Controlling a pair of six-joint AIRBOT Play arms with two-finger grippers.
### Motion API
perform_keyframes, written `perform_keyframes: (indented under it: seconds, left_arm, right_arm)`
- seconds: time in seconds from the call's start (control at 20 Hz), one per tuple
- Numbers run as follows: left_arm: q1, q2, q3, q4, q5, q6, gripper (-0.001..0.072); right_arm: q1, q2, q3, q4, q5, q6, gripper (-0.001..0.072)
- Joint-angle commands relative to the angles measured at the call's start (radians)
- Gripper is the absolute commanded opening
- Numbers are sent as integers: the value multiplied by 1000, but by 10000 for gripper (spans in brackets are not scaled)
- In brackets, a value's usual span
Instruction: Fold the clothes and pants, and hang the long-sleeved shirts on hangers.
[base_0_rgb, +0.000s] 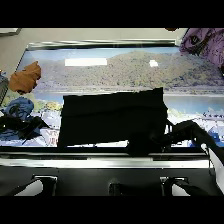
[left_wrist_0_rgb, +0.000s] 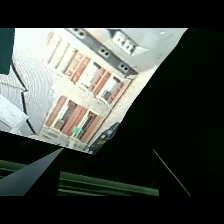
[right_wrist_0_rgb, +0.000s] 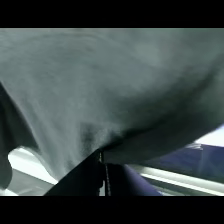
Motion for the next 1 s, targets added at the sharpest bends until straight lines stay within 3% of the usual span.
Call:
perform_keyframes:
  seconds: [0.0,0.15,0.65,0.75,0.8,0.85,0.95]
  left_arm:
    - [23,-1,-55,-56,-17,163,618]
    - [67,-3,-177,-180,32,253,618]
    - [19,-34,-303,-199,106,264,617]
    - [-8,-54,-303,-218,132,264,574]
    - [-18,-61,-303,-225,142,264,275]
    - [-21,-62,-303,-231,144,266,23]
    - [-20,-54,-293,-248,140,264,16]
  right_arm:
    - [18,46,0,0,37,24,27]
    - [18,119,0,0,16,64,28]
    - [18,233,0,-3,-9,90,28]
    - [18,241,1,-3,-15,99,28]
    - [18,248,1,-3,-18,101,28]
    - [18,259,1,-3,-19,101,28]
    - [18,294,2,-15,-22,109,27]
